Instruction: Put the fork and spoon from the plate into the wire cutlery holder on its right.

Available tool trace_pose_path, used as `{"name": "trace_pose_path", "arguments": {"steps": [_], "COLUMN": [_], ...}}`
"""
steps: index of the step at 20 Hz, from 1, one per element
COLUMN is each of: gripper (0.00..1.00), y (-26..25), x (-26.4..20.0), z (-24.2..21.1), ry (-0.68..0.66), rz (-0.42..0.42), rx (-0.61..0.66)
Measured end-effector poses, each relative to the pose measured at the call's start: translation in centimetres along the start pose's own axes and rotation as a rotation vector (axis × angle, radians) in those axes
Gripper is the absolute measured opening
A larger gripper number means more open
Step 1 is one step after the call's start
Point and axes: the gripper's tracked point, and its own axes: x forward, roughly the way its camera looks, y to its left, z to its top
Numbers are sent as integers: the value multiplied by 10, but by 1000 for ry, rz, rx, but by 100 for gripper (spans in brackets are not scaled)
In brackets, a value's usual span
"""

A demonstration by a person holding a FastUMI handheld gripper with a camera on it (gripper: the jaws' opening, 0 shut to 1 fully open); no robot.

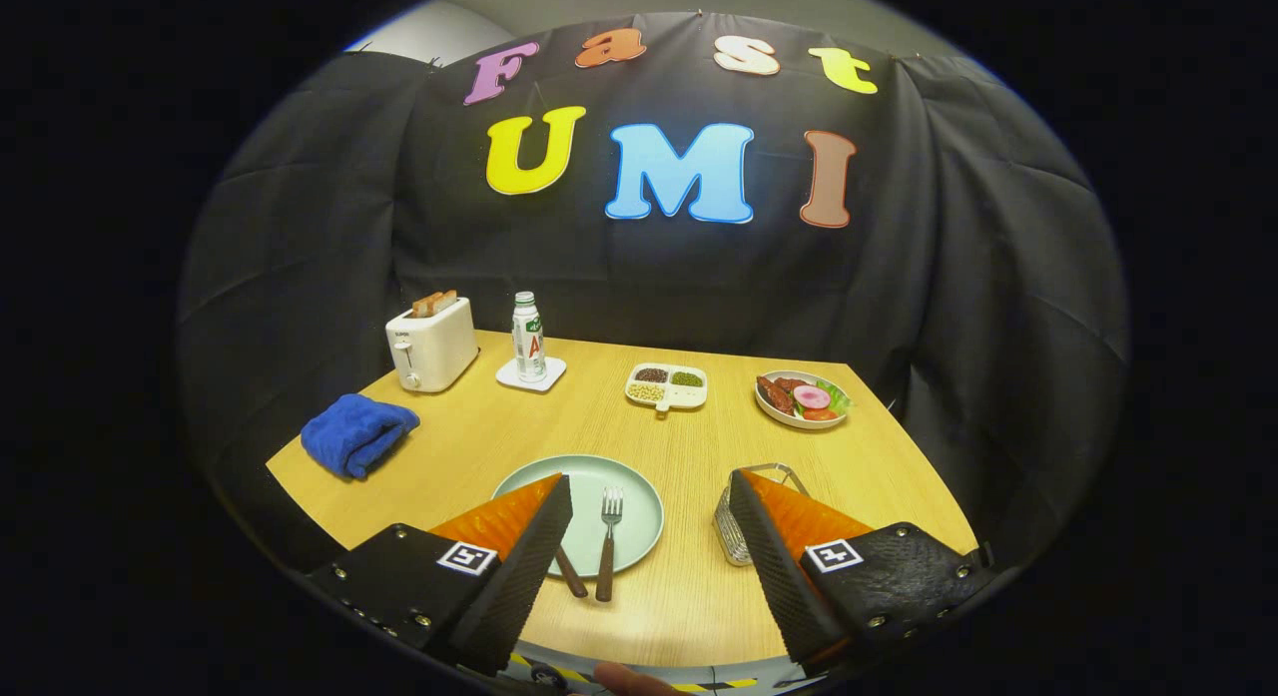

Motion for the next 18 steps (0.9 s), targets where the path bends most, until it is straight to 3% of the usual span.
{"name": "trace_pose_path", "arguments": {"steps": [18], "gripper": [97], "y": [11], "x": [72], "z": [-143], "ry": [465], "rz": [53], "rx": [-44]}}
